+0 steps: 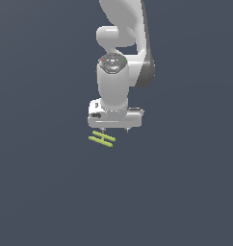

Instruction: Pick up the object and move it to a goal position.

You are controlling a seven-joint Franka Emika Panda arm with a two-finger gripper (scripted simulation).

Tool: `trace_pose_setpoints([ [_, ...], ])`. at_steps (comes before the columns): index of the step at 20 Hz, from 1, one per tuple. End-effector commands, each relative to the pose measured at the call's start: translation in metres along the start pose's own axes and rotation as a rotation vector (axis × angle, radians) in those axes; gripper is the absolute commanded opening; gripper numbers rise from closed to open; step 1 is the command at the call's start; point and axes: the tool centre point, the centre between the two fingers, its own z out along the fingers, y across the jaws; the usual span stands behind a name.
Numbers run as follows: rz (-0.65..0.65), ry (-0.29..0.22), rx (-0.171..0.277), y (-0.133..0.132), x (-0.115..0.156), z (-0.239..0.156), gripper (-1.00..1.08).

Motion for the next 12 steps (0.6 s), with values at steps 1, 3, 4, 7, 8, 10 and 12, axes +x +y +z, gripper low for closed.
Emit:
trace_pose_setpoints([
  [1,-0.021,0.0,-0.001,0.002,-0.001,0.002,1.0],
  [3,-0.046,0.0,-0.002,0.004,-0.001,0.005,1.0],
  [4,-0.06,0.0,-0.003,0.005,-0.002,0.006,1.0],
  [7,-0.109,-0.001,-0.006,0.009,-0.003,0.012,1.0],
  [8,-0.128,-0.001,-0.007,0.011,-0.004,0.014,1.0],
  [10,-0.17,-0.001,-0.009,0.014,-0.005,0.018,1.0],
  [12,-0.217,-0.002,-0.011,0.018,-0.007,0.023,1.0],
])
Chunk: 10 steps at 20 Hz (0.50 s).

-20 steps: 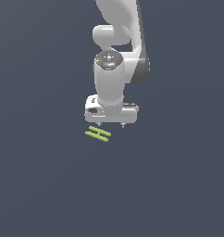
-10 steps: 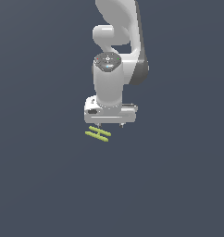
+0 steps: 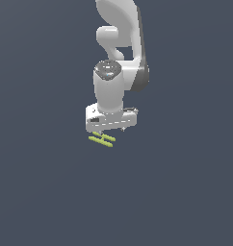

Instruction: Pick up the object and move it to a goal position.

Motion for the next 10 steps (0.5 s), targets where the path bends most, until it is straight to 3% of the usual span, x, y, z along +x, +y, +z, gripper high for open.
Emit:
trace_pose_setpoints([
  [1,-0.059,-0.001,-0.002,0.004,-0.003,0.006,1.0],
  [10,-0.284,-0.003,-0.009,0.019,-0.015,0.029,1.0],
])
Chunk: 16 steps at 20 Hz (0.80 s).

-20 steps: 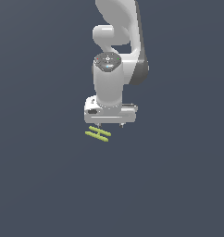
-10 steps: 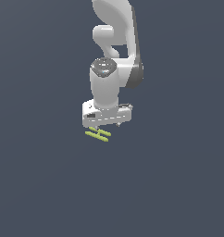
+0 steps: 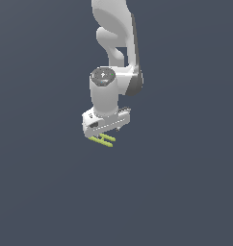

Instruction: Pick up the object and move it to a goal position.

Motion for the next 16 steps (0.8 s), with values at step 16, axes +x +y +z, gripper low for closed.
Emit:
trace_pose_setpoints([
  [16,-0.443,0.0,-0.004,0.016,-0.03,0.042,1.0],
])
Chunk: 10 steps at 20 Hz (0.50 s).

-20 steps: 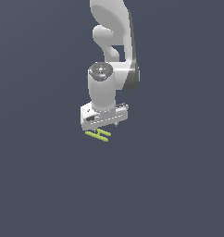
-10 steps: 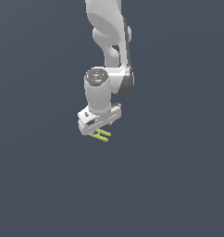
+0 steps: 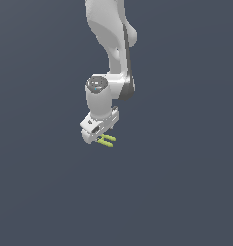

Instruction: Pick up the object and move it to a goal position.

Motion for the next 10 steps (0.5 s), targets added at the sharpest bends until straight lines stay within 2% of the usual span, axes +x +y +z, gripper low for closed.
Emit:
trace_pose_setpoints([
  [1,-0.065,0.001,0.0,0.0,-0.005,0.006,1.0],
  [10,-0.257,0.006,0.0,-0.002,-0.018,0.022,1.0],
])
